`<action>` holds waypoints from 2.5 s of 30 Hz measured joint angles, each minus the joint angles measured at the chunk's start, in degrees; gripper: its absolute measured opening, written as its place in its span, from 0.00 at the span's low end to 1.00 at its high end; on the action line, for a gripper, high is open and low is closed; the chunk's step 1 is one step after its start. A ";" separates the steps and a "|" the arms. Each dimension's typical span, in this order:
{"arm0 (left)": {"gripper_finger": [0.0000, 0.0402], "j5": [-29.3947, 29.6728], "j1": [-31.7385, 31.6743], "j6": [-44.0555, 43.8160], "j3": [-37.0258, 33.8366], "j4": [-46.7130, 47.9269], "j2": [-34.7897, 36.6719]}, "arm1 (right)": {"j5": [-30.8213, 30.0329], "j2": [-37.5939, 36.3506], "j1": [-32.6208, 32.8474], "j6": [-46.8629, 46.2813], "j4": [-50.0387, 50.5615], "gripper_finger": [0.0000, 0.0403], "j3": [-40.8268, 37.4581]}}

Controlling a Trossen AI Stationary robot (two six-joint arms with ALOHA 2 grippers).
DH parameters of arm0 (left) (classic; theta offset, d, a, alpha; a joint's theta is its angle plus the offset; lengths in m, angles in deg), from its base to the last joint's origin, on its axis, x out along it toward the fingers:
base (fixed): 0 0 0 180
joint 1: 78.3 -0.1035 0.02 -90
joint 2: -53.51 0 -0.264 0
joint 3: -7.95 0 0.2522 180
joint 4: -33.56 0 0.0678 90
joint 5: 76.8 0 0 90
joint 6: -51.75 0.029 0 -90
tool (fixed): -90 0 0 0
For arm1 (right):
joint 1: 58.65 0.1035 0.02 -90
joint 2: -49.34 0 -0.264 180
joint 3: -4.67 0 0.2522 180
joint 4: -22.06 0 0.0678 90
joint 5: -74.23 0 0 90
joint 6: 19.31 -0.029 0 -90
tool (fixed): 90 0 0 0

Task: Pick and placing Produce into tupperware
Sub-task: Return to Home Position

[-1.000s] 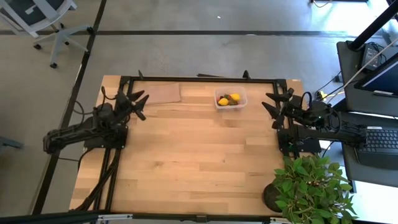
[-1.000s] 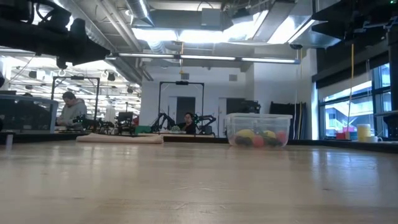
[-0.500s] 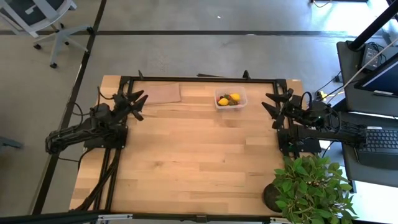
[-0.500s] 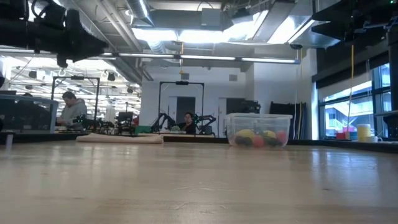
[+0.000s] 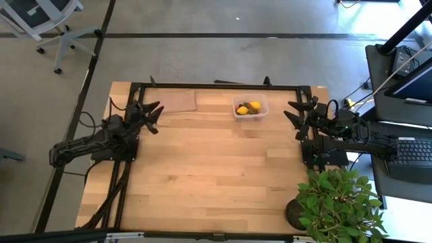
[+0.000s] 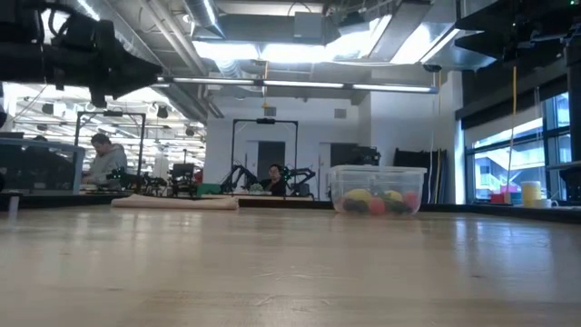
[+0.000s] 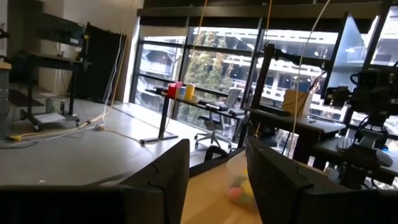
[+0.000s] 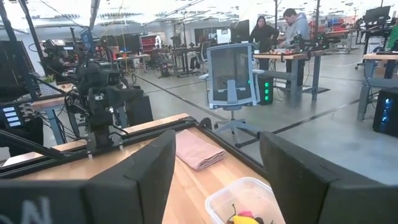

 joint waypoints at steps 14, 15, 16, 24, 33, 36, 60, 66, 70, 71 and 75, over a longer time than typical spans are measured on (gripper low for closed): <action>0.39 0.04 0.00 3.57 -0.63 4.35 0.00 | 0.07 0.01 0.00 -1.15 2.14 0.58 0.00; 0.40 0.05 0.00 3.39 -0.63 5.07 0.00 | 0.00 0.00 0.00 -0.94 2.55 0.58 0.00; 0.40 0.04 0.00 3.40 -0.63 5.49 0.00 | -0.17 0.00 0.00 -0.62 2.94 0.58 0.00; 0.37 0.07 0.00 3.39 -0.63 5.42 0.00 | -3.91 -0.22 -0.27 1.30 -1.96 0.58 -5.68; 0.38 0.09 0.00 3.32 -0.63 5.42 0.00 | -11.34 -7.07 -0.39 2.30 -0.28 0.58 -7.45; 0.39 0.11 0.00 3.28 -0.63 5.40 0.00 | -16.09 -8.81 -0.45 2.28 0.95 0.58 -6.98; 0.37 0.11 0.02 3.28 -0.63 5.39 0.00 | -11.21 -8.84 -0.42 -2.27 -20.37 0.58 -23.44; 0.39 0.07 0.02 3.28 -0.63 5.40 0.00 | -11.26 -8.81 -0.42 -1.99 -20.72 0.58 -23.47; 0.39 0.07 0.02 3.28 -0.63 5.40 0.00 | -11.19 -8.81 -0.42 -2.24 -20.20 0.58 -23.47; 0.39 0.07 0.02 3.28 -0.63 5.40 0.00 | -11.17 -8.81 -0.42 -2.39 -20.18 0.58 -23.47; 0.38 0.09 0.02 3.28 -0.63 5.40 0.00 | -11.13 -8.81 -0.42 -0.86 -20.13 0.58 -23.47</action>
